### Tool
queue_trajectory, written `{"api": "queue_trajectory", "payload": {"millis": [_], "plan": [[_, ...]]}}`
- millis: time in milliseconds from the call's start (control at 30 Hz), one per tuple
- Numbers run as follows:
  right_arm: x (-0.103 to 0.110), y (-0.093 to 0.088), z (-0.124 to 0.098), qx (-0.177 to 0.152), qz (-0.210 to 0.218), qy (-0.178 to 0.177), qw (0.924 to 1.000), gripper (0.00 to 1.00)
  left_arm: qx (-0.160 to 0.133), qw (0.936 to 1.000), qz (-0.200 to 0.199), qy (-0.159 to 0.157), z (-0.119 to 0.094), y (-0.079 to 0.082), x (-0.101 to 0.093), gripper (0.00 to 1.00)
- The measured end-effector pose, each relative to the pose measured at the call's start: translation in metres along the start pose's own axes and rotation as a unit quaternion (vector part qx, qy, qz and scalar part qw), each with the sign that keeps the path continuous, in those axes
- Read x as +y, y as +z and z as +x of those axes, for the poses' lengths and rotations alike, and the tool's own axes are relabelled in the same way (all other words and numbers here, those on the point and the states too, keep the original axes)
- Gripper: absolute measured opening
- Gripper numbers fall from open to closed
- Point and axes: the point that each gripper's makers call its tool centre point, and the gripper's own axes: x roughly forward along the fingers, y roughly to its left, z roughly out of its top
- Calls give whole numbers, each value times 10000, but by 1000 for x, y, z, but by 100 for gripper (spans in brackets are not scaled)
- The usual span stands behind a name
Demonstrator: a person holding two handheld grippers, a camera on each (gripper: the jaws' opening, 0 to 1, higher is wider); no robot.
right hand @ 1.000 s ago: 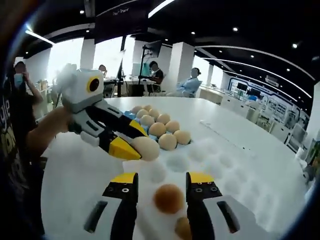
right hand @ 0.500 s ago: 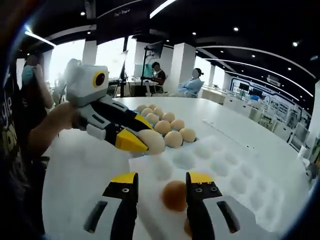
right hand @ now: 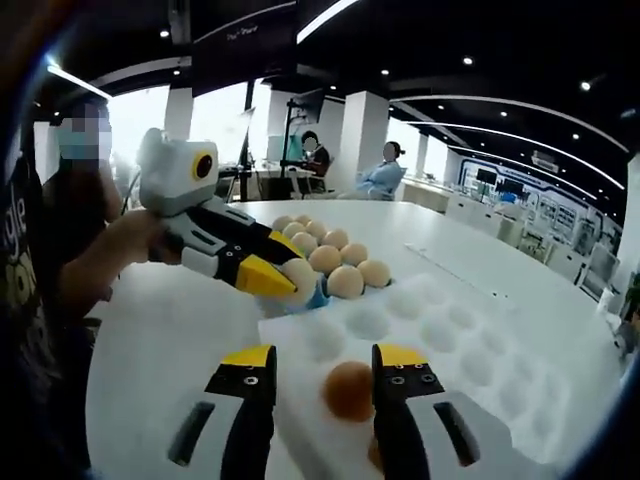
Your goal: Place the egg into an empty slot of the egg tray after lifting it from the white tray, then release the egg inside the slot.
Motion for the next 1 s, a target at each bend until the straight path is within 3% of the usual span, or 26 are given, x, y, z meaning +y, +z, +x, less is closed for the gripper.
{"api": "queue_trajectory", "payload": {"millis": [400,1000], "plan": [[2,-4,1,48,-5,30,10000,41,-156,9997,-53,159,-5,10,14,24],[0,-1,1,66,-33,34,10000,42,-343,9973,-283,591,-25,15,54,24]]}}
